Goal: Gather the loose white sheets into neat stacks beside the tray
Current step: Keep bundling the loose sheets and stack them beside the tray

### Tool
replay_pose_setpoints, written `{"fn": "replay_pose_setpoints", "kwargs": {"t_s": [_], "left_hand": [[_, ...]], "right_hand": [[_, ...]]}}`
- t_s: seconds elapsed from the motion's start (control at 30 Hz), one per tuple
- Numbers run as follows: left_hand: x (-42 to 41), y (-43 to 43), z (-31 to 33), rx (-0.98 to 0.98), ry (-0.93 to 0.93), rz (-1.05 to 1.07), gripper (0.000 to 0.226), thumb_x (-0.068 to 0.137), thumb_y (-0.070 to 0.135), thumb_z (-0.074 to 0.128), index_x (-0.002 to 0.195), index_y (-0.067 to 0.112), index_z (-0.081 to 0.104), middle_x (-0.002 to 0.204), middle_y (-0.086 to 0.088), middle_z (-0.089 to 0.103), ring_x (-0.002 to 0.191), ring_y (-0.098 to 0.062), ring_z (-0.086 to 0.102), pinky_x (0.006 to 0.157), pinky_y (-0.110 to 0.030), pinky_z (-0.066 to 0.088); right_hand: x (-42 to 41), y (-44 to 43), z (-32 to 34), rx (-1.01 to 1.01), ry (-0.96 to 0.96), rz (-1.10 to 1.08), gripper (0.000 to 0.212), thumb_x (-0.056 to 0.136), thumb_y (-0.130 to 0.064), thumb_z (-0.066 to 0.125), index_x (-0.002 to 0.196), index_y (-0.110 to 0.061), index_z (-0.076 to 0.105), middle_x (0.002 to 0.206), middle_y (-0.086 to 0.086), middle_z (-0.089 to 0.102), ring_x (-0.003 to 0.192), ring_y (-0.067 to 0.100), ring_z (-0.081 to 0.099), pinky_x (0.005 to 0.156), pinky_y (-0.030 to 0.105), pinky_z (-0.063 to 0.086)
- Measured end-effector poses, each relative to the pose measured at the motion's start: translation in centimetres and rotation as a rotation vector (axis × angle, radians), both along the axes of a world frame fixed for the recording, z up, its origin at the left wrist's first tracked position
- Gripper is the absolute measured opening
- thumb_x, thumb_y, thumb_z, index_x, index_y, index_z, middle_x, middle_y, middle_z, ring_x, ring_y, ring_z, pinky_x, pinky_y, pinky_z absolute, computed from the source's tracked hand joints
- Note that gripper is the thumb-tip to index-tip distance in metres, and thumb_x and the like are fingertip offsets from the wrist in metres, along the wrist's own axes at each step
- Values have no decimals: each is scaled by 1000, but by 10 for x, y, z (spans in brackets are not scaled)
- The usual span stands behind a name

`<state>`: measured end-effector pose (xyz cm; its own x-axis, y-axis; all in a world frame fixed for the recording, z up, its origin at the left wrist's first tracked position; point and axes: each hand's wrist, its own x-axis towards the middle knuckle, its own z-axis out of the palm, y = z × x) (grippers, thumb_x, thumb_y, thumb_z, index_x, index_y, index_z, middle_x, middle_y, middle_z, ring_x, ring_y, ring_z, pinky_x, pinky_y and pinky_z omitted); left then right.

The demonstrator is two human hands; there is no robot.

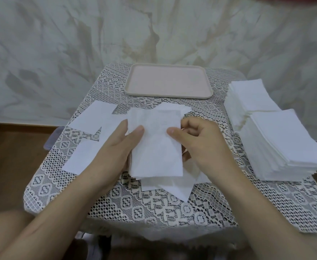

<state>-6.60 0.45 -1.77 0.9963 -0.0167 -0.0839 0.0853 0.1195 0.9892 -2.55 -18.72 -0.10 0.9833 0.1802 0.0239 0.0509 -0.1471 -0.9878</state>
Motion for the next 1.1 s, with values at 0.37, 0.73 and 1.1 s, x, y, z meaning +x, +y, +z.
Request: {"fn": "replay_pose_setpoints", "kwargs": {"t_s": [0.37, 0.73, 1.1], "left_hand": [[11, 16, -5, 26, -2, 125, 31, 103, 23, 62, 134, 19, 62, 112, -15, 76, 79, -21, 75, 46, -30, 54], [7, 24, -9, 128, 16, 156, 17, 102, 32, 64, 119, 32, 65, 71, -5, 64, 38, -21, 48, 40, -23, 38], [11, 29, -9, 89, 3, 129, 33, 85, 44, 70, 117, 35, 70, 96, -17, 72, 64, -33, 63, 54, -46, 43]], "right_hand": [[16, -16, -14, -254, -42, 3, 12, 92, -20, 74, 81, -19, 68, 70, -1, 69, 54, 9, 60, 50, 29, 48], [10, -32, -17, -774, -52, 41, 27, 87, -38, 76, 109, -29, 62, 95, -11, 60, 83, 8, 56, 68, 30, 38], [15, -26, -14, -634, -187, 90, 11, 92, -30, 72, 86, -22, 66, 78, -9, 62, 72, 11, 57, 65, 28, 40]]}}
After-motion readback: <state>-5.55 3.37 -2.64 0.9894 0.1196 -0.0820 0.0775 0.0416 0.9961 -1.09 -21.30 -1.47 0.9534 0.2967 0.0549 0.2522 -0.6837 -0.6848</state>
